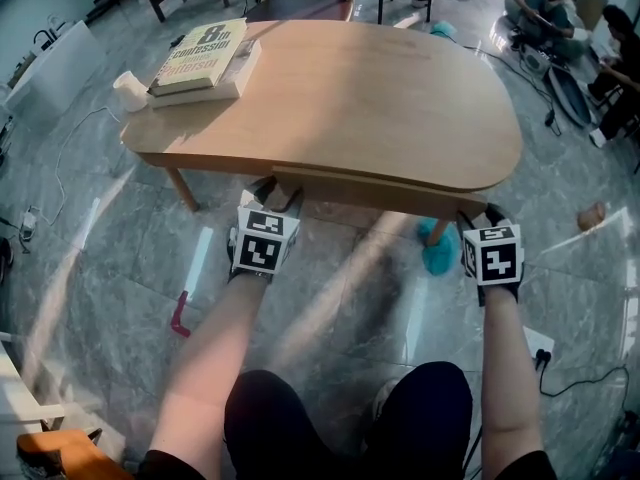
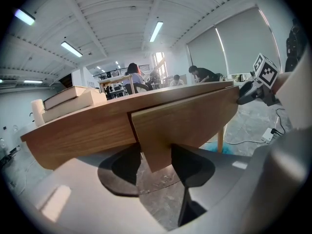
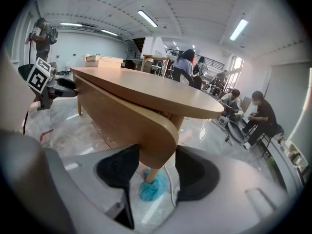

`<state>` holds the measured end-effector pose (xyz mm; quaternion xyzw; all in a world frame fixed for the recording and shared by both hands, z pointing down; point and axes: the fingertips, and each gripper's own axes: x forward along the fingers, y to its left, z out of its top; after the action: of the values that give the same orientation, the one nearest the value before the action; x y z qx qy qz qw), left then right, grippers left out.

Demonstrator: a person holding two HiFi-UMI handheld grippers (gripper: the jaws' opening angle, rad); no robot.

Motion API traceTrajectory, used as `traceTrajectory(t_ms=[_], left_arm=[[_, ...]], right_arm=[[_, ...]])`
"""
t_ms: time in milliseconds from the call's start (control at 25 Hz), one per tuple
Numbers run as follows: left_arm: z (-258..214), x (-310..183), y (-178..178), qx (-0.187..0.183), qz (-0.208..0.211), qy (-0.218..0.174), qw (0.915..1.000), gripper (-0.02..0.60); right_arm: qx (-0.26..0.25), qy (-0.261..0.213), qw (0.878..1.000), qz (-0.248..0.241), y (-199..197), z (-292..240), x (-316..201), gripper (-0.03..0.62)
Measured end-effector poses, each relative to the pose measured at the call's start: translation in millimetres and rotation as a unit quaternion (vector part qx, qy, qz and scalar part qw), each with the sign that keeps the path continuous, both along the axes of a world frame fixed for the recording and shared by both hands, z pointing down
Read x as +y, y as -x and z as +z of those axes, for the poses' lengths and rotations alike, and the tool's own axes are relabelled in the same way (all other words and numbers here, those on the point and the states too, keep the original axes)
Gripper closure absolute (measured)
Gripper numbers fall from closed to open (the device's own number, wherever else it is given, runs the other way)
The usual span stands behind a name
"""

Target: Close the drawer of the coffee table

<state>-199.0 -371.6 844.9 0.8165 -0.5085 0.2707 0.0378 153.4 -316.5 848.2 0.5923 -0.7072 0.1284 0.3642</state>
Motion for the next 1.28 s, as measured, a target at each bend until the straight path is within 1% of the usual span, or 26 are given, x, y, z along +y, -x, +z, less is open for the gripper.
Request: traceTrajectory(t_ms=[280, 560, 840, 1040, 1120, 1280], left_arm=[[-0.7, -10.8, -0.5, -0.006, -0.006, 0.001, 1.0000, 0.383], [-0.9, -21.0, -3.5, 0.000, -0.022, -0.003, 0.9997, 0.383], [1.0, -31.7, -3.5, 0.009, -0.047, -0.005, 0.9988, 0.384], [3.4, -30.0, -3.4, 0.007, -0.052, -0.003, 0.9986, 0.393], [2.7, -30.6, -2.5, 0.014, -0.063, -0.003, 0.9979, 0.400], [0.0, -34.2, -0.4, 0.041, -0.098, -0.004, 0.9943, 0.420]], right_arm=[[0.002, -0.006, 1.000, 0.014, -1.4, -1.4, -11.7, 0.372], [-0.004, -0.021, 0.999, 0.035, -4.9, -2.0, -20.7, 0.372], [-0.016, -0.033, 0.998, 0.058, -4.9, 0.3, -31.4, 0.375], [-0.022, -0.038, 0.997, 0.069, -6.5, 0.5, -31.4, 0.375], [-0.027, -0.041, 0.995, 0.081, -7.5, 0.0, -32.9, 0.375], [-0.031, -0.058, 0.992, 0.104, -7.6, -0.7, -33.4, 0.382]])
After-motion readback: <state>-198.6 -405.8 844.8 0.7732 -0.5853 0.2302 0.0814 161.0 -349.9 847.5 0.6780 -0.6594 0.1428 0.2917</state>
